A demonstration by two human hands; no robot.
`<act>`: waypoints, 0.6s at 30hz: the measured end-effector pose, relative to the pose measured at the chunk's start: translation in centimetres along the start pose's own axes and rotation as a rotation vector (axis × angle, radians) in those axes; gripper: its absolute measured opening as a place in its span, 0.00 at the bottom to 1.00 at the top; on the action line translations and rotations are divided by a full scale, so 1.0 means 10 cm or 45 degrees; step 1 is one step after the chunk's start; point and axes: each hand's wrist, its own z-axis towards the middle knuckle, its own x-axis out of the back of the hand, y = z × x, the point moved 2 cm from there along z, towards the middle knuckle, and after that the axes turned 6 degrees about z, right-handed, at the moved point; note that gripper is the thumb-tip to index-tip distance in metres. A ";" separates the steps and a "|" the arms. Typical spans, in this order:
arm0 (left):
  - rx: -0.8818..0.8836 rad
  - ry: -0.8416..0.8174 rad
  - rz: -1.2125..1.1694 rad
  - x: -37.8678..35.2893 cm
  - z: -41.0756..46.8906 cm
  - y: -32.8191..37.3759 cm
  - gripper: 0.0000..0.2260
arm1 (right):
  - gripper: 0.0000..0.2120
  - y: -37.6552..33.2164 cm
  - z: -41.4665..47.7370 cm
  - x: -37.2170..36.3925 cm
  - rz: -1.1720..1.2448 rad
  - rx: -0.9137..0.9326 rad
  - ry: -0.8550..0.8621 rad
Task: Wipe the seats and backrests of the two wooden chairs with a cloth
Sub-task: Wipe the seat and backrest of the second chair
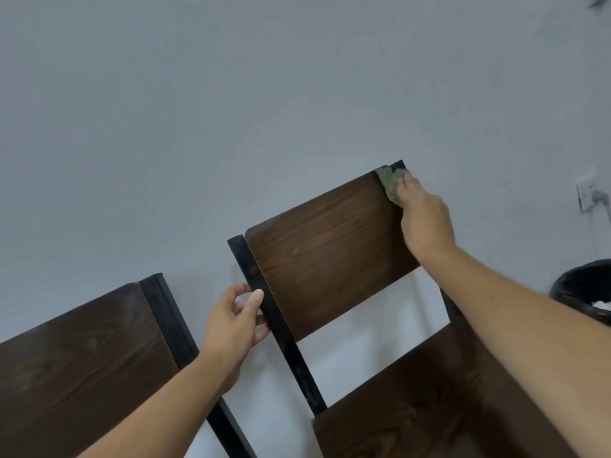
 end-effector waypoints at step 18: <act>0.109 -0.036 0.073 1.04 -0.78 0.04 0.14 | 0.21 -1.02 -1.59 -0.35 0.282 0.023 -0.238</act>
